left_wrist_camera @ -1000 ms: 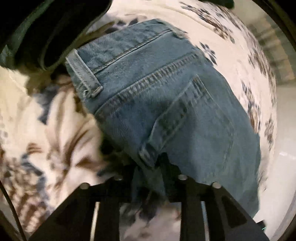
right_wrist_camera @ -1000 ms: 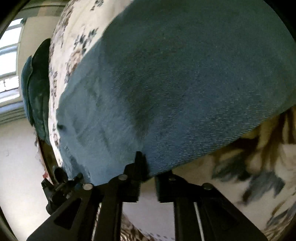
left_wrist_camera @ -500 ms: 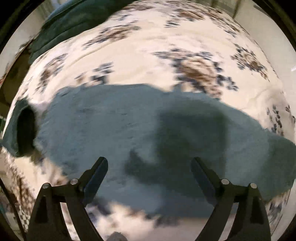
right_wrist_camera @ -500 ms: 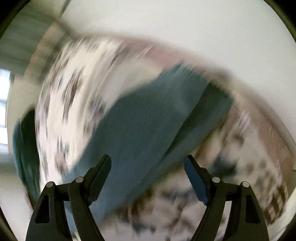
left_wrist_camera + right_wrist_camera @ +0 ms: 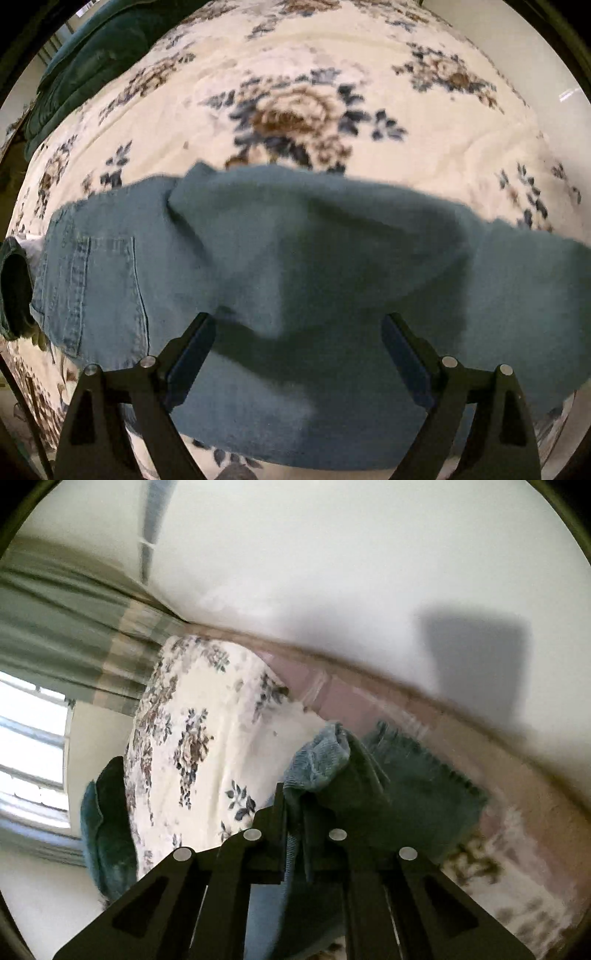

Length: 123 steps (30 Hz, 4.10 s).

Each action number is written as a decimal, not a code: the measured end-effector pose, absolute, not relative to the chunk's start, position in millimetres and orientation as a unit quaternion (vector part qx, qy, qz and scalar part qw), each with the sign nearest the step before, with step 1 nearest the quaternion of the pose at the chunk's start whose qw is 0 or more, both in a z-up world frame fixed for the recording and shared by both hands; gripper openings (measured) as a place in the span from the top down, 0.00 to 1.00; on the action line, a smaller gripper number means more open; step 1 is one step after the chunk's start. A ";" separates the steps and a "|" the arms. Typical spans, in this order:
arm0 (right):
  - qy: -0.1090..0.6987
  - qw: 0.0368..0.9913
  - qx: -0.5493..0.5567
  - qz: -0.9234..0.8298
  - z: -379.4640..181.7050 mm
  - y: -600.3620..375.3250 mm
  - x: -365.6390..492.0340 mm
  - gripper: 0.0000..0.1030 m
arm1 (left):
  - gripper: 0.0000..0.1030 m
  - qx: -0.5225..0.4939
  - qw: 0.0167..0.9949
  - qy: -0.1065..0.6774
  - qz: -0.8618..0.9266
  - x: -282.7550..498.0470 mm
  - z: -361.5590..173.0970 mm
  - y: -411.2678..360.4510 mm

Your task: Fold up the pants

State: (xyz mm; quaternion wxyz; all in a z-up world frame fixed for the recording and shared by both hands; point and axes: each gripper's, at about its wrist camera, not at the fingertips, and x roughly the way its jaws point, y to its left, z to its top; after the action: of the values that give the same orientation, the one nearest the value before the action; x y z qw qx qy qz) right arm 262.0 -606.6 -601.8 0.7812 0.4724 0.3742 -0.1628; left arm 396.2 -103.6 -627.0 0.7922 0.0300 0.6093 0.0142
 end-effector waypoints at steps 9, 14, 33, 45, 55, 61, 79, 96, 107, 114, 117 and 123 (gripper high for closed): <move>0.534 0.682 0.446 -0.226 -711.6 -614.3 220.6 0.92 | 0.11 0.036 0.774 0.632 0.014 383.9 -645.8 -104.5; 0.560 0.666 0.436 -0.228 -694.6 -617.0 225.3 0.84 | 0.11 0.035 0.773 0.634 0.008 382.7 -645.9 -109.2; 0.679 0.687 0.181 -0.184 -702.1 -608.7 383.8 0.89 | 0.11 0.066 0.795 0.602 -0.001 394.2 -633.1 -143.7; 0.582 0.765 0.136 -0.240 -659.9 -611.8 388.5 0.88 | 0.11 0.065 0.792 0.607 0.017 395.0 -641.1 -128.0; 0.569 0.726 0.262 -0.285 -642.3 -648.4 332.4 0.28 | 0.11 0.028 0.808 0.589 -0.001 387.3 -625.1 -112.7; 0.601 0.653 0.363 -0.283 -703.1 -640.9 278.8 0.77 | 0.11 0.010 0.794 0.608 -0.006 379.9 -635.8 -106.9; 0.608 0.748 0.179 -0.196 -597.8 -492.6 359.3 0.31 | 0.11 -0.064 0.809 0.581 0.068 403.9 -572.6 47.9; 0.713 0.645 -0.092 0.259 -698.8 -74.1 533.5 0.91 | 0.11 -0.115 0.751 0.642 0.107 486.4 -651.4 132.6; 0.730 0.653 0.078 0.188 -701.4 -151.2 551.0 0.91 | 0.11 -0.138 0.749 0.642 0.082 477.6 -631.9 130.1; 0.750 0.577 0.182 0.268 -724.3 -113.2 593.3 0.25 | 0.11 -0.255 0.698 0.664 0.083 480.2 -625.9 161.1; 0.766 0.554 0.114 0.306 -739.0 -74.9 579.6 0.50 | 0.11 -0.289 0.677 0.672 0.084 481.4 -625.0 168.2; 0.713 0.613 0.038 0.337 -697.8 -52.2 543.5 0.89 | 0.11 -0.378 0.615 0.688 0.073 481.7 -627.4 171.7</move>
State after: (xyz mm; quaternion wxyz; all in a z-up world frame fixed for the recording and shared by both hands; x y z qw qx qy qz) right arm 543.5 -52.2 -697.8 0.6133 0.0382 0.7135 0.3368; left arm 481.7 171.7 -627.4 0.6148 -0.3781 0.6883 0.0726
